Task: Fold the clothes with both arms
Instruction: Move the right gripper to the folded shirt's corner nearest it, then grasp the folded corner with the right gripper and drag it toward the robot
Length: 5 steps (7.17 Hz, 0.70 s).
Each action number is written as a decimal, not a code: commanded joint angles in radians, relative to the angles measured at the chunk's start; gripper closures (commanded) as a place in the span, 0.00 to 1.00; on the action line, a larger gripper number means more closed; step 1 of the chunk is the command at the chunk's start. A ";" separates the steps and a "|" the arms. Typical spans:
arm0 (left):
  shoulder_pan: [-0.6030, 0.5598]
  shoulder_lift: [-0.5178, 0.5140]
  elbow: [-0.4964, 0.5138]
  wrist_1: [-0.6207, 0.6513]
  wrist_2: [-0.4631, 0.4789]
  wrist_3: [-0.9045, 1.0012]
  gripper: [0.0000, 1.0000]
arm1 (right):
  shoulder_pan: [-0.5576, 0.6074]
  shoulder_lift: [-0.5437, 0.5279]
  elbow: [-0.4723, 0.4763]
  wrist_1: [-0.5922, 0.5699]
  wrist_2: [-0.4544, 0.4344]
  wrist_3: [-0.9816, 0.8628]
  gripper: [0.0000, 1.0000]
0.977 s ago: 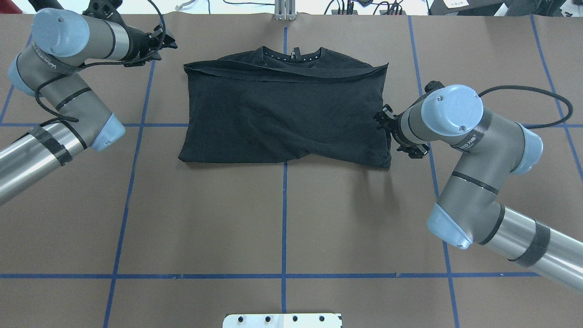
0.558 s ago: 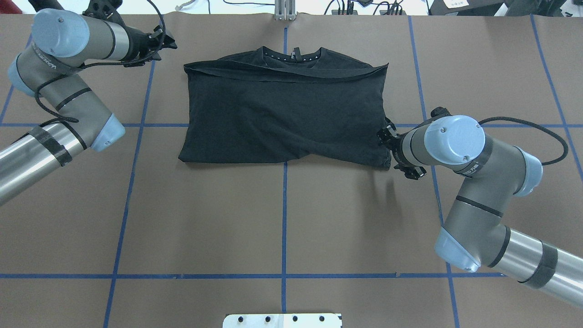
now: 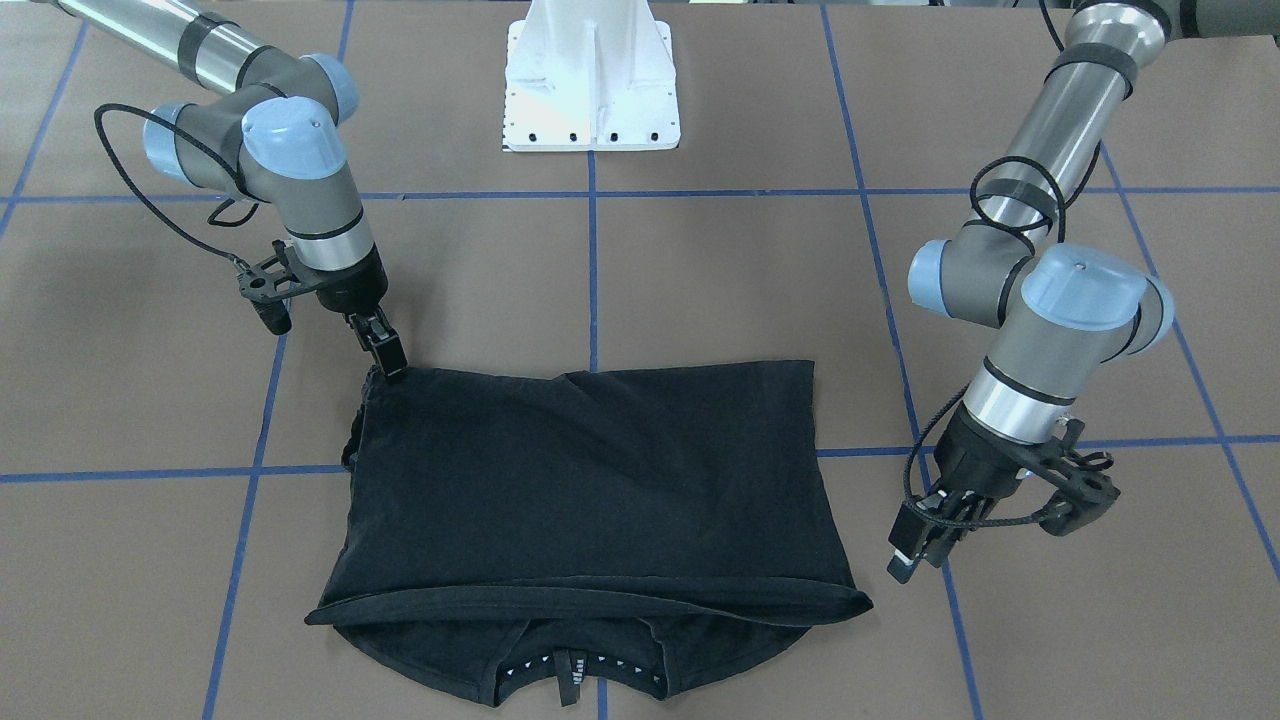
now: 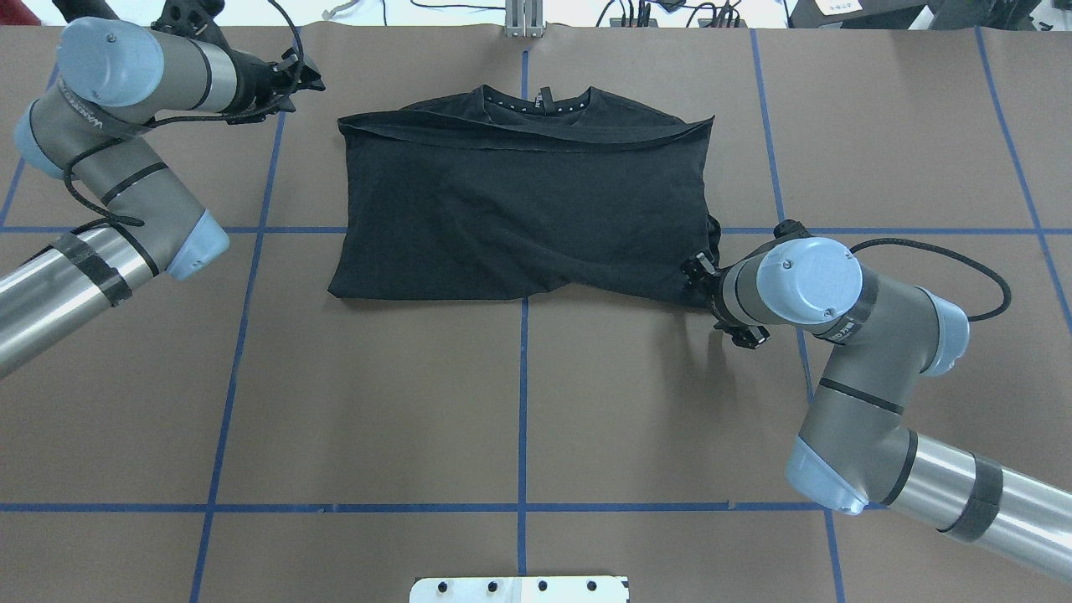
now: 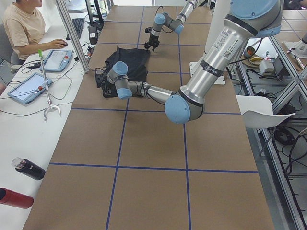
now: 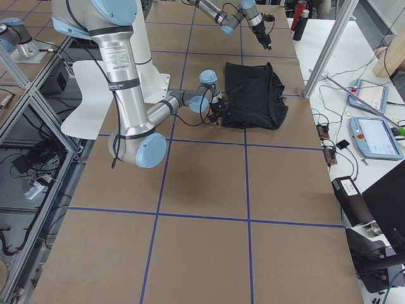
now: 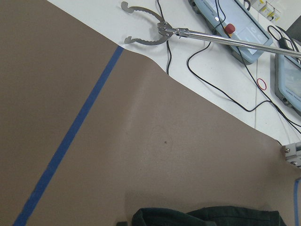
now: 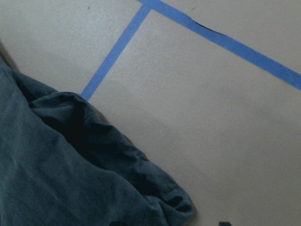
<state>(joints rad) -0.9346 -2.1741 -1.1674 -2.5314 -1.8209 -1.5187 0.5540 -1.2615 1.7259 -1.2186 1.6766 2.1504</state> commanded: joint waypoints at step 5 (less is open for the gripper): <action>0.000 0.026 -0.002 -0.007 0.002 0.002 0.38 | 0.007 0.021 -0.009 -0.001 -0.023 -0.016 1.00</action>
<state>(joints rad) -0.9343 -2.1537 -1.1688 -2.5363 -1.8198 -1.5176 0.5574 -1.2451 1.7166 -1.2195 1.6537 2.1429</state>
